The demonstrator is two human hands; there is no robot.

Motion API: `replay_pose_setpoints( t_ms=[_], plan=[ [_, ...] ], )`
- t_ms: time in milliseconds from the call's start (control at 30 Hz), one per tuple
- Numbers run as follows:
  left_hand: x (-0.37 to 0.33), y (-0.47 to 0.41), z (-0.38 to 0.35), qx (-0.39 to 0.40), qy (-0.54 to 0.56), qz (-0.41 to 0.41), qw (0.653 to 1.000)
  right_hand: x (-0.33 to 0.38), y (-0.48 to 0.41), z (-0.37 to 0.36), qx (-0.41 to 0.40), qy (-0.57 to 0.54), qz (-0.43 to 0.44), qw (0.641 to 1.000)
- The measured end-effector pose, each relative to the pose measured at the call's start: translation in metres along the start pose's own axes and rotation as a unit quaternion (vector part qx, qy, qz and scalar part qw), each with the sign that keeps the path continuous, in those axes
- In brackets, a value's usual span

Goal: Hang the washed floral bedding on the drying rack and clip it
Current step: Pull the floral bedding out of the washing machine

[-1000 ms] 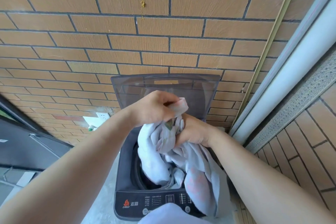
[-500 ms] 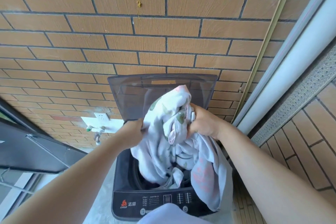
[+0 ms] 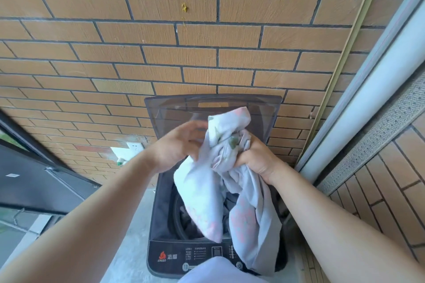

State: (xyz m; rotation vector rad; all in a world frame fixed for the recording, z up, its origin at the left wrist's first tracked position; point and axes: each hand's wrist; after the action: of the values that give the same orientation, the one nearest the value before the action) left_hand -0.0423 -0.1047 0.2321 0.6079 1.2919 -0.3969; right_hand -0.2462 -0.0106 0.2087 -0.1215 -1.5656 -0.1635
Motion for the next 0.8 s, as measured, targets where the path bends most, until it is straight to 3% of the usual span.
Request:
replay_pose_setpoints(
  t_ms=[67, 133, 200, 233, 333, 400, 467, 600, 800],
  plan=[
    [0.020, -0.001, -0.003, -0.023, -0.200, 0.026, 0.979, 0.001, -0.001, 0.005, -0.018, 0.001, -0.001, 1.000],
    [0.045, -0.004, -0.003, -0.032, -0.396, 0.034, 0.917, 0.005, 0.001, 0.008, -0.008, 0.009, -0.002, 1.000],
    [0.060, -0.006, -0.001, -0.054, -0.512, 0.018, 0.857, 0.010, 0.003, 0.010, 0.013, 0.024, 0.003, 1.000],
    [0.065, -0.008, 0.000, -0.094, -0.523, 0.008, 0.847, 0.011, 0.004, 0.011, 0.025, 0.033, 0.009, 0.999],
    [0.044, -0.012, -0.003, -0.249, -0.409, -0.008, 0.878, 0.014, 0.007, 0.009, 0.063, 0.066, 0.013, 0.996],
    [0.014, -0.010, -0.012, -0.282, -0.274, -0.028, 0.919, 0.015, 0.009, 0.005, 0.092, 0.086, 0.006, 0.992],
    [-0.015, -0.003, -0.025, -0.251, -0.145, -0.056, 0.955, 0.017, 0.012, 0.001, 0.118, 0.108, -0.015, 0.987],
    [-0.039, 0.011, -0.041, -0.117, -0.056, -0.069, 0.989, 0.017, 0.015, 0.003, 0.141, 0.133, -0.035, 0.980],
    [-0.029, 0.013, -0.022, -0.037, 0.157, -0.006, 0.987, 0.008, 0.009, 0.001, 0.052, 0.021, -0.002, 0.998]
  ],
)
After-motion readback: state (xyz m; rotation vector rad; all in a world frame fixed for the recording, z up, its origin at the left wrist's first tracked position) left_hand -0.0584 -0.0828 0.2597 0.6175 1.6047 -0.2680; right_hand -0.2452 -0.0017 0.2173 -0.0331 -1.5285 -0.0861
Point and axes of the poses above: each hand's wrist, its own y-axis away from the middle knuckle, its own z-axis out of the back of the hand, x = y × z, and after that the axes turned 13 degrees about -x, right-handed
